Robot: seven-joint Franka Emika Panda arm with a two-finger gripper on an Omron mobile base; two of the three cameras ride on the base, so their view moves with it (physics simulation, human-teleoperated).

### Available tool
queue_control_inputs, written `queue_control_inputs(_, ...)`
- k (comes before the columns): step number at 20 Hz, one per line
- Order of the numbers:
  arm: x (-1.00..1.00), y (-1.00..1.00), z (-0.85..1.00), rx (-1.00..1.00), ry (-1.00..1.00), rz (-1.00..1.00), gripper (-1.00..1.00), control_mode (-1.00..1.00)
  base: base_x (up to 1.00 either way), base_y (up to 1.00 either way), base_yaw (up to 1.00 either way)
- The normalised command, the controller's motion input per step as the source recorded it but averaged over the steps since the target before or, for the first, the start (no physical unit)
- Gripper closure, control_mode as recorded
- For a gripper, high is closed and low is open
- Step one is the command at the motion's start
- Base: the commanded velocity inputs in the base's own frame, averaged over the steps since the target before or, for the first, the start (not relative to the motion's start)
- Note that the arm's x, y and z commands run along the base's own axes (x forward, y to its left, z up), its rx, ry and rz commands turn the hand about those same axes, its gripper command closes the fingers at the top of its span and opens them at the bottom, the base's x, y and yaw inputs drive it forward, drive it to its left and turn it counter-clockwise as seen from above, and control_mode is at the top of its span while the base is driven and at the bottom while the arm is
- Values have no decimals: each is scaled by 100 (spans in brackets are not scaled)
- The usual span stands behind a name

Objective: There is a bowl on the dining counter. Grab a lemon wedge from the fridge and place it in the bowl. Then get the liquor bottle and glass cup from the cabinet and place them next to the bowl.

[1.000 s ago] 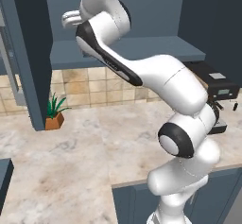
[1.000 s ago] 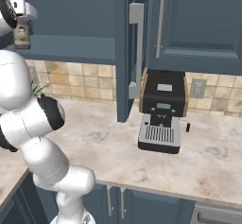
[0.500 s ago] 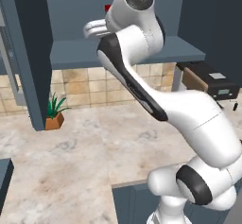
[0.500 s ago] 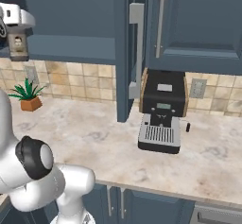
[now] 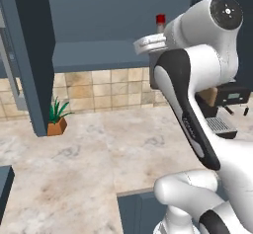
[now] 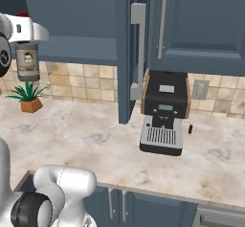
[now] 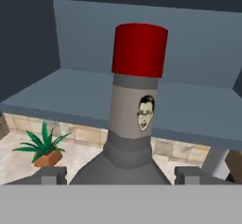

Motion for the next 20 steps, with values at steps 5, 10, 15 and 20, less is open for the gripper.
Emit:
queue_control_inputs(5, -84, -60, 0, -4, 11, -5, 100, -100, 0, 0, 0)
queue_control_inputs(10, -52, -30, 0, -5, 6, -4, 100, -100, 0, 0, 0)
queue_control_inputs(15, -22, -1, 0, -1, 0, -2, 100, 100, -23, 0, -1)
queue_control_inputs(20, 0, 0, 0, 0, 0, 0, 100, 100, -99, 0, -10)
